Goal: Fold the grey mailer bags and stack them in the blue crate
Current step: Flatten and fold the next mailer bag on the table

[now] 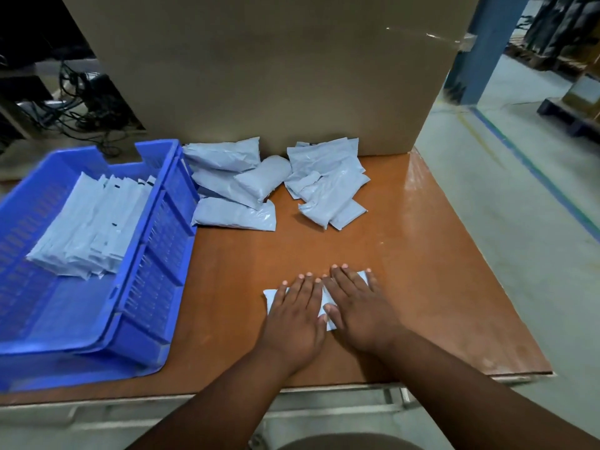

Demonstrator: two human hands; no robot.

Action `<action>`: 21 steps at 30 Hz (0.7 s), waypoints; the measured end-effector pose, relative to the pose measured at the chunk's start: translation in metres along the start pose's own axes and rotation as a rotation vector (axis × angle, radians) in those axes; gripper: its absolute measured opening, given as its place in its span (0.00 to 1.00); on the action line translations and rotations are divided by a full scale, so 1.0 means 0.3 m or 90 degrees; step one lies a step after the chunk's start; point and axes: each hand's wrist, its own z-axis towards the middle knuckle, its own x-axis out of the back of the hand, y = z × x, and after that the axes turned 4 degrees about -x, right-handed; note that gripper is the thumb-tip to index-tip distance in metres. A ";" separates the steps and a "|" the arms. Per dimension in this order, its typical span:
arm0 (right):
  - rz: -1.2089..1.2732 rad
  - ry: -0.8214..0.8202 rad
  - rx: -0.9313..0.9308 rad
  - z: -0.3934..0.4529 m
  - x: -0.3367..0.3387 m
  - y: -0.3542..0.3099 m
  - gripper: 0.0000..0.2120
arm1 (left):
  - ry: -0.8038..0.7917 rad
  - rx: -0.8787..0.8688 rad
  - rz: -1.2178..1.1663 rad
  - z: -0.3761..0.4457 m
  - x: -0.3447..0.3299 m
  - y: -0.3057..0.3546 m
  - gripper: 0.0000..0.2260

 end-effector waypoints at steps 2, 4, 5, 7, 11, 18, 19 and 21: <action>-0.010 -0.011 -0.004 -0.003 0.007 0.000 0.32 | -0.003 -0.006 0.007 -0.004 0.006 -0.004 0.31; -0.020 -0.038 -0.012 0.001 0.017 -0.001 0.32 | -0.001 -0.002 0.014 -0.013 0.018 -0.009 0.32; -0.015 -0.046 -0.018 0.004 0.027 -0.005 0.33 | 0.006 0.008 0.014 -0.021 0.026 -0.015 0.32; -0.001 -0.034 -0.026 0.009 0.058 -0.021 0.35 | 0.020 0.038 0.007 -0.043 0.044 -0.037 0.32; 0.008 0.029 0.036 0.036 0.120 -0.087 0.33 | 0.049 0.100 -0.013 -0.091 0.068 -0.128 0.33; -0.006 0.012 0.070 0.113 0.102 -0.166 0.30 | 0.112 0.146 -0.133 -0.091 0.109 -0.284 0.31; -0.003 0.001 0.070 0.116 0.088 -0.174 0.31 | 0.108 0.124 -0.140 -0.089 0.107 -0.283 0.31; -0.003 -0.019 0.077 0.109 0.052 -0.191 0.32 | 0.075 0.056 -0.128 -0.094 0.077 -0.261 0.30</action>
